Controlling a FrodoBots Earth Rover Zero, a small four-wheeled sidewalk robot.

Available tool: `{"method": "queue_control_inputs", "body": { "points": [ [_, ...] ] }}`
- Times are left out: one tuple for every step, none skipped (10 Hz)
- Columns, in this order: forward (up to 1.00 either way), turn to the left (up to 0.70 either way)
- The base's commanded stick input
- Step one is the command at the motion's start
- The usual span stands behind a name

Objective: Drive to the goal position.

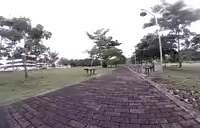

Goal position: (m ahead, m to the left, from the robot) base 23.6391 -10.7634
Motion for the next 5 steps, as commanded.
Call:
{"method": "queue_control_inputs", "body": {
  "points": [
    [0.70, 0.00],
    [0.70, 0.00],
    [0.70, 0.00],
    [0.70, 0.00],
    [0.70, 0.00]
  ]
}}
